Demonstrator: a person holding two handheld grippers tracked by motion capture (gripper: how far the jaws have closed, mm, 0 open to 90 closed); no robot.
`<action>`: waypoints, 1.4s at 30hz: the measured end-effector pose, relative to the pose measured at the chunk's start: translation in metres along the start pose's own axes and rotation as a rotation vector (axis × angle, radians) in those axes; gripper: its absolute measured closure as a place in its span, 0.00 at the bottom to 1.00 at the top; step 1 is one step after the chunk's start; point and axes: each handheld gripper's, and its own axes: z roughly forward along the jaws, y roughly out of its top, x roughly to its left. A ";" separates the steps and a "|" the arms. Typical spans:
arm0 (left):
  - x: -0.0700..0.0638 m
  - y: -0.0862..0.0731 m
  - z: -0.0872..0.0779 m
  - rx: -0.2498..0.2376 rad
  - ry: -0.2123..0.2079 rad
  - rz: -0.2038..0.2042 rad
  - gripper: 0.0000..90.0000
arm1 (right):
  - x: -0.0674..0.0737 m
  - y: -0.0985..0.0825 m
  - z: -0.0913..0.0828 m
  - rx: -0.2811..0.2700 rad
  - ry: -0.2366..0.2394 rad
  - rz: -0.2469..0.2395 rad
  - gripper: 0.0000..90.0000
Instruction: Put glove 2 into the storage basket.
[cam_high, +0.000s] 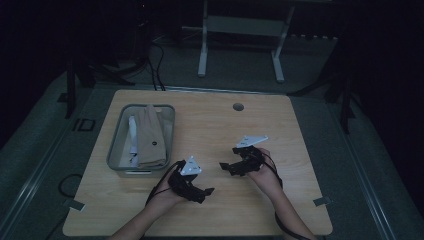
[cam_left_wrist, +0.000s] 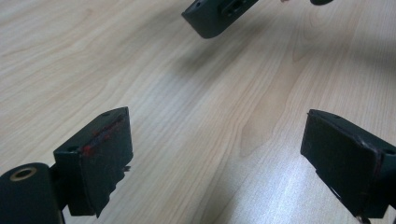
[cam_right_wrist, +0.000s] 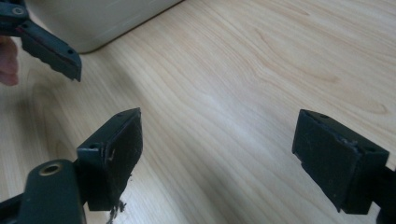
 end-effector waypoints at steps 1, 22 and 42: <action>-0.001 0.000 0.002 0.001 -0.007 -0.004 0.10 | -0.001 -0.003 -0.001 0.001 -0.003 -0.002 0.18; -0.009 -0.006 0.022 0.043 -0.073 0.007 0.10 | -0.005 -0.048 -0.007 0.029 -0.057 -0.039 0.15; -0.013 -0.009 0.027 0.032 -0.121 0.042 0.10 | -0.010 -0.067 -0.014 0.003 -0.113 -0.123 0.15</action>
